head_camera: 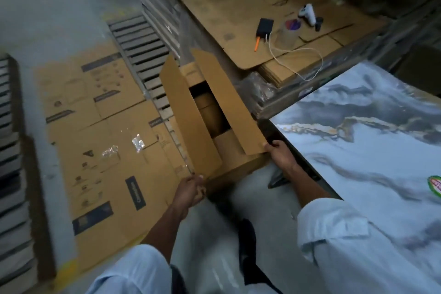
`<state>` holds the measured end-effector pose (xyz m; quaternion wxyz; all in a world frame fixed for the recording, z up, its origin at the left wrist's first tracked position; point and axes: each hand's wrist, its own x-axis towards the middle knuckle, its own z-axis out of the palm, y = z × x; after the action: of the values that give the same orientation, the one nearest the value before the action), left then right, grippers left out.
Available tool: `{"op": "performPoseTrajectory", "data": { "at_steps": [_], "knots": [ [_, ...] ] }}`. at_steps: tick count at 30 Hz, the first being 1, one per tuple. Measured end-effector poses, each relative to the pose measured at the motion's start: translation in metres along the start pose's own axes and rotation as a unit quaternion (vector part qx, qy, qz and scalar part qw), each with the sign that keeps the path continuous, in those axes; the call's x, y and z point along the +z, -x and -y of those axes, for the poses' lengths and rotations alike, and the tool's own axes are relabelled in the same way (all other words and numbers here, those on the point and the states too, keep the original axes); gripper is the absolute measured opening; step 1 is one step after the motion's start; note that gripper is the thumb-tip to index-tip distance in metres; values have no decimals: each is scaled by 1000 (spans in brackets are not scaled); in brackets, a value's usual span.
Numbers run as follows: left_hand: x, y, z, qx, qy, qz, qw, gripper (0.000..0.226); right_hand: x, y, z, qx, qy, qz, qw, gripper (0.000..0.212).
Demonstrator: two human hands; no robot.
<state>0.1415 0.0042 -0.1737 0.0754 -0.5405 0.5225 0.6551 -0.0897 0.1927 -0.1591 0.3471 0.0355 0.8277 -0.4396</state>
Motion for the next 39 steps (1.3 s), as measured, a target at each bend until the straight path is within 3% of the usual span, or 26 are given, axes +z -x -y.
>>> {"op": "performPoseTrajectory", "data": {
  "at_steps": [3,7,11,14,18,22,27,33,37,39],
  "knots": [
    [14,-21,7,-26,29,-18,999,57,0,-25,-11,9,14,38,999,68],
    [29,-34,15,-43,101,-12,994,56,3,-49,-21,16,0,74,997,65],
    [39,-40,14,-46,146,-2,988,71,1,-54,-18,24,-44,139,989,39],
    [47,-39,12,-15,159,-28,987,89,-6,-53,-21,7,-60,156,986,51],
    [48,-28,-11,51,169,-87,980,117,-18,-44,-2,-41,-91,118,988,67],
    [37,-19,-47,113,170,-90,975,112,-13,-31,36,-89,-124,95,984,51],
    [5,-10,-81,141,148,-117,972,122,2,-18,73,-121,-99,83,984,79],
    [-50,14,-94,188,175,-118,959,127,32,27,105,-186,-92,62,976,60],
    [-80,42,-107,243,168,-131,946,115,50,59,121,-210,-94,51,972,61],
    [-92,58,-118,279,154,-142,937,96,56,73,129,-229,-105,45,967,56]
  ]
}}
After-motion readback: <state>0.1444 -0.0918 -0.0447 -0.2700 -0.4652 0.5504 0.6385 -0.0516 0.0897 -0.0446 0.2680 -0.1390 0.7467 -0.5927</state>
